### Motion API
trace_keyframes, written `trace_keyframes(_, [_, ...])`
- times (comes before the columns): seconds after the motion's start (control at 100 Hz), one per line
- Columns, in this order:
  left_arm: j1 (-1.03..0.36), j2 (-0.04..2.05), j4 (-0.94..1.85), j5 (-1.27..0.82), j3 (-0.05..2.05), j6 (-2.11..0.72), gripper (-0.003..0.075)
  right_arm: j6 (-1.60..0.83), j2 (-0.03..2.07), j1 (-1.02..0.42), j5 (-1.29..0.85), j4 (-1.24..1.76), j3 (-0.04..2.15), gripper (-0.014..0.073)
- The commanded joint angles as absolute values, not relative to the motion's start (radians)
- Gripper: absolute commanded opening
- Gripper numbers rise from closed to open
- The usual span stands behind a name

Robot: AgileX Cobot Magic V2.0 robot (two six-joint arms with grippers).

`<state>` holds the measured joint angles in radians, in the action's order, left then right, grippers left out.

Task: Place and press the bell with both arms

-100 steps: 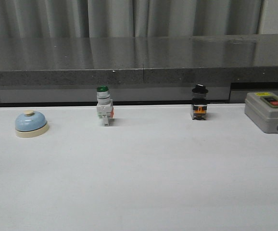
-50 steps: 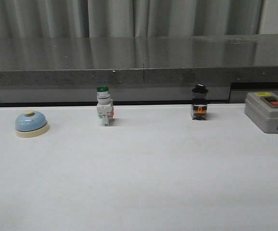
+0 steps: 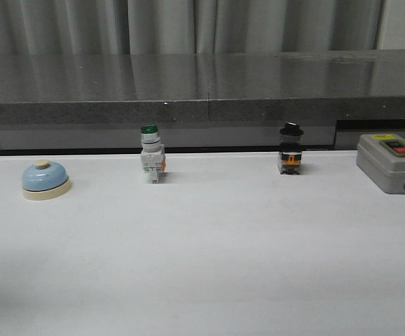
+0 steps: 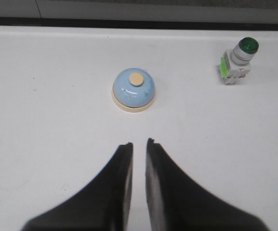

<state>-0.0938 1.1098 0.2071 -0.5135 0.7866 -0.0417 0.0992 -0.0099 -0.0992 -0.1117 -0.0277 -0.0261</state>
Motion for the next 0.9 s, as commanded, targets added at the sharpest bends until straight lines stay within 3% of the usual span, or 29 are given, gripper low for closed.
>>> trace_keyframes(0.0, [-0.093,1.106,0.215,-0.475,0.822,-0.042,0.0316,0.096,-0.028,-0.097,-0.033,-0.037,-0.012,-0.006])
trace_keyframes(0.11, [-0.093,1.106,0.215,-0.48,0.822,-0.042,0.0621,0.096,-0.028,-0.097,-0.033,-0.037,-0.012,-0.006])
trace_keyframes(0.18, [-0.093,1.107,0.215,-0.478,0.822,-0.042,0.0722,0.096,-0.028,-0.097,-0.033,-0.037,-0.012,-0.006])
trace_keyframes(0.36, [-0.093,1.109,0.215,-0.454,0.822,-0.042,0.0639,0.096,-0.028,-0.097,-0.033,-0.037,-0.012,-0.006])
trace_keyframes(0.89, [-0.122,1.433,0.213,-0.457,1.056,-0.065,0.0639,0.096,-0.028,-0.097,-0.033,-0.037,-0.012,-0.006])
